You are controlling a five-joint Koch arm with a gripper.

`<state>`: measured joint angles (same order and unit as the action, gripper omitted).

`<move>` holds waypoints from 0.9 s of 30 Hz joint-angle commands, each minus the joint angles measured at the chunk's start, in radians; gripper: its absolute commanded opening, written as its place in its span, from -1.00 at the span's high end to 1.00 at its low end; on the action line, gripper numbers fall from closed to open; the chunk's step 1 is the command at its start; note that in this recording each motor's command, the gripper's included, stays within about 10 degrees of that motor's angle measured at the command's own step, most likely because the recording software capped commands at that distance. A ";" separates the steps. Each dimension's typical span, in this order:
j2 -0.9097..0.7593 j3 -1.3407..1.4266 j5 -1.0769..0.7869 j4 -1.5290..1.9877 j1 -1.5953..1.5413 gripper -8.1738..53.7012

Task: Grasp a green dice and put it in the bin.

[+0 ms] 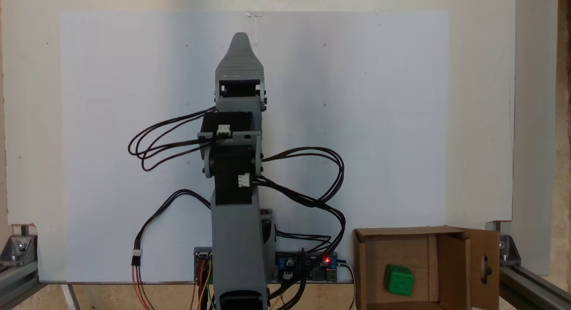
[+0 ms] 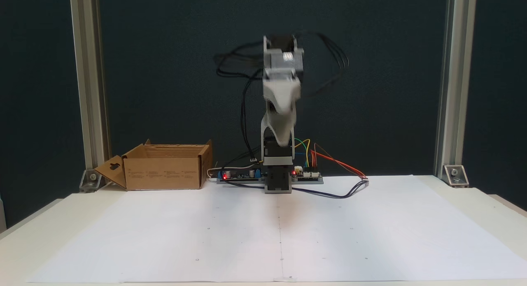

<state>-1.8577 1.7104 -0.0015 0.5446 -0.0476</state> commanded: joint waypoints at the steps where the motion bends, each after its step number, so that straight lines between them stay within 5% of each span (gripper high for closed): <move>1: -0.061 0.057 0.034 -0.162 -0.015 -0.70; 12: -0.201 0.612 0.031 -0.673 0.081 -0.73; 27: -0.388 0.976 0.031 -1.327 0.110 -0.70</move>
<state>-2.1982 2.7013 -0.0015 -0.6581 0.0644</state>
